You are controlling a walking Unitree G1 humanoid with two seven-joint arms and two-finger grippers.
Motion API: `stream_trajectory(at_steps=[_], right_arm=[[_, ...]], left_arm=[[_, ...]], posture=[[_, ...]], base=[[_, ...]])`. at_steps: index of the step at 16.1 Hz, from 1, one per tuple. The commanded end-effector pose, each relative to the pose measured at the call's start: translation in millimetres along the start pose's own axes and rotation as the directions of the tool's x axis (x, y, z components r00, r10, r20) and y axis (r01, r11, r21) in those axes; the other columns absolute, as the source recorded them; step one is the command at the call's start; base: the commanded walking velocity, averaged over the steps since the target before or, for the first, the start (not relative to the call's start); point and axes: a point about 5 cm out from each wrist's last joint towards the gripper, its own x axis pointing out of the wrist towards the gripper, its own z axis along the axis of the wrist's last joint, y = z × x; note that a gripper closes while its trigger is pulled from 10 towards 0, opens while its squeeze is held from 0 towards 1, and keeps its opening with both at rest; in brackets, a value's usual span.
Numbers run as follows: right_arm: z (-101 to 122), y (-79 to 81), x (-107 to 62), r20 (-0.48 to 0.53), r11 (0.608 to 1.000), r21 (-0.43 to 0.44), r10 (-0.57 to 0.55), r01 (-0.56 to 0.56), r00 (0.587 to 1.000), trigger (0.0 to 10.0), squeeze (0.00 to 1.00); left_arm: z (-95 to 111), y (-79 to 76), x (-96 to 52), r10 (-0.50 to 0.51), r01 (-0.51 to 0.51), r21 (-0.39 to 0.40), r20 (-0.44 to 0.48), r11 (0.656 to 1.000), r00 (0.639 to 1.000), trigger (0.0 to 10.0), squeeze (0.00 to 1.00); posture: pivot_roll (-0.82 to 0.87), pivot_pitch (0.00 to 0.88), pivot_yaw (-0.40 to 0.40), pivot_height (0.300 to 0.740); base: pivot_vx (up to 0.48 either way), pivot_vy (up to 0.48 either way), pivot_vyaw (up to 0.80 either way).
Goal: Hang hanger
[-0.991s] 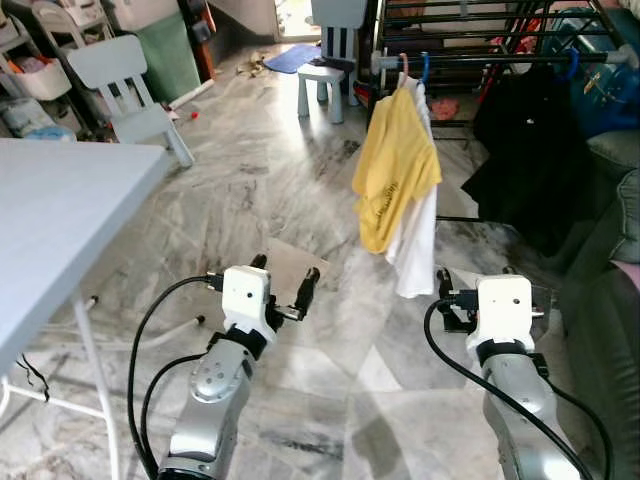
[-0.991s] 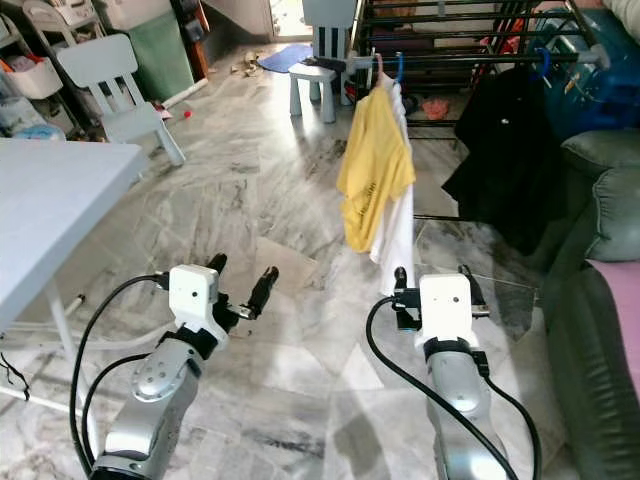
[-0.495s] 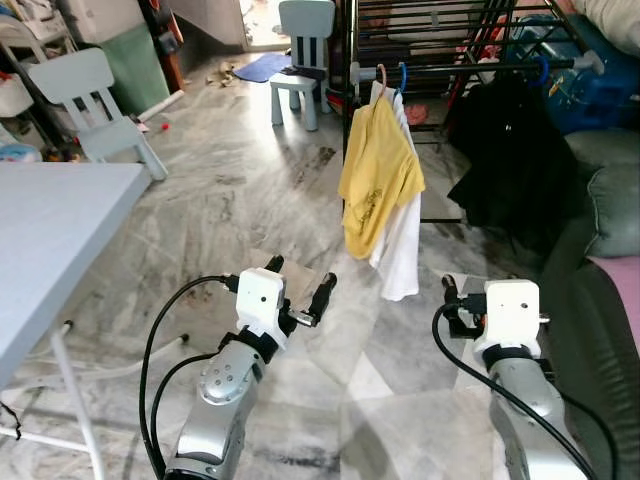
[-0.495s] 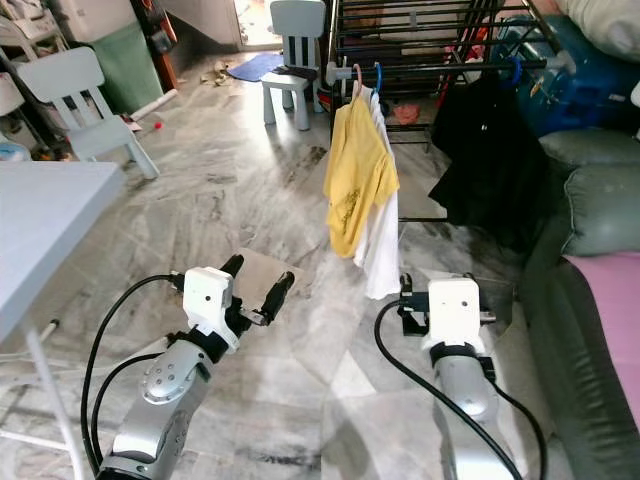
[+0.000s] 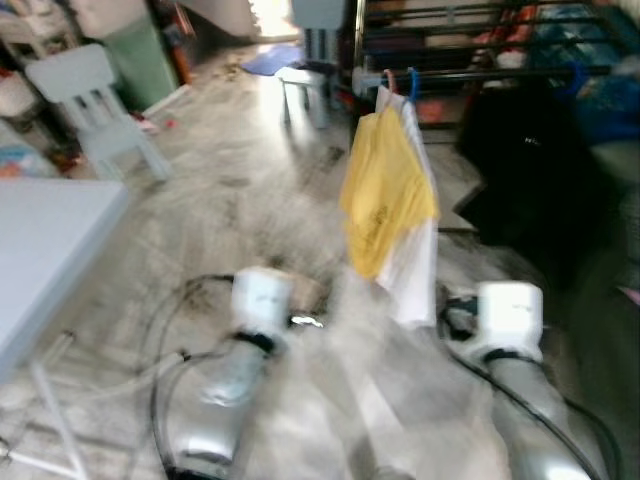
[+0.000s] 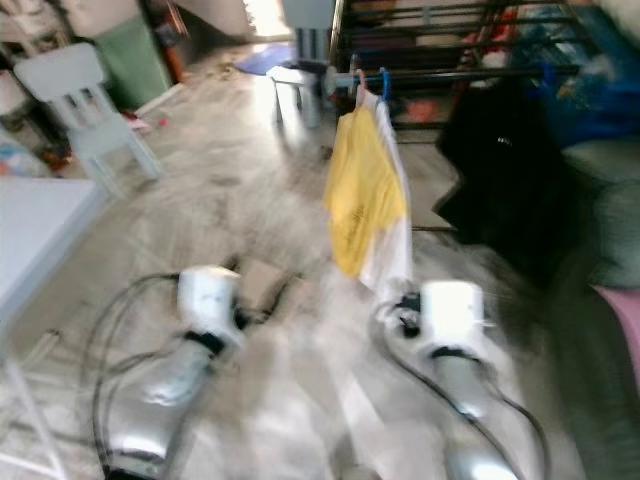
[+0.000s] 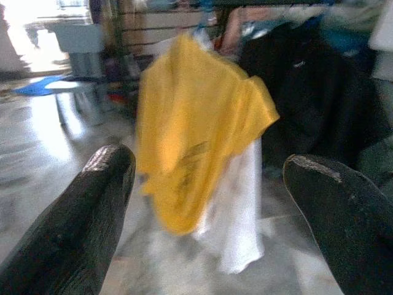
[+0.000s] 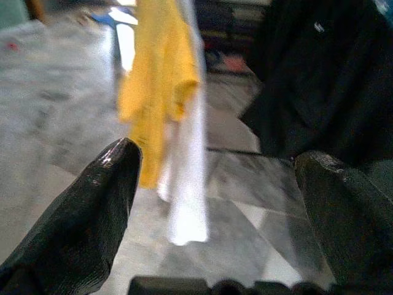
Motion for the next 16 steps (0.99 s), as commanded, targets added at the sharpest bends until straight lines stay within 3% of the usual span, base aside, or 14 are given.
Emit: stream_trajectory(at_steps=[1,5,8,14,16], right_arm=[[4.6,11.4,-0.6,0.011,0.999,0.037,0.033,-0.033,0.999,10.0,0.0],[3.3,11.5,0.0,0.0,0.999,0.021,0.036,-0.036,0.999,10.0,0.0],[4.0,12.3,0.1,0.006,0.999,0.012,0.045,-0.045,0.999,10.0,0.0],[2.3,18.0,-0.6,0.003,0.998,0.003,0.059,-0.059,0.998,10.0,0.0],[2.0,19.1,-0.3,0.002,0.998,0.004,0.061,-0.061,0.998,10.0,0.0]], left_arm=[[-2.0,13.3,-7.0,0.038,-0.038,0.029,-0.016,0.999,0.999,10.0,0.0],[-4.5,13.5,-7.7,0.041,-0.04,0.028,-0.027,0.999,0.999,10.0,0.0],[-6.5,16.0,-7.7,0.057,-0.056,0.009,-0.045,0.998,0.997,10.0,0.0],[-8.2,16.7,-9.2,0.044,-0.045,-0.011,-0.067,0.999,0.997,10.0,0.0],[-8.3,17.2,-10.0,0.051,-0.05,0.024,-0.072,0.998,0.996,10.0,0.0]], posture=[[-0.18,0.071,0.096,0.74],[-0.18,0.069,0.092,0.74],[-0.18,0.071,0.093,0.74],[-0.17,0.076,0.102,0.74],[-0.17,0.077,0.103,0.74]], base=[[0.48,0.0,0.0],[0.48,0.0,-0.79],[0.446,0.0,0.0],[0.348,0.326,0.0],[0.144,0.191,0.0]])
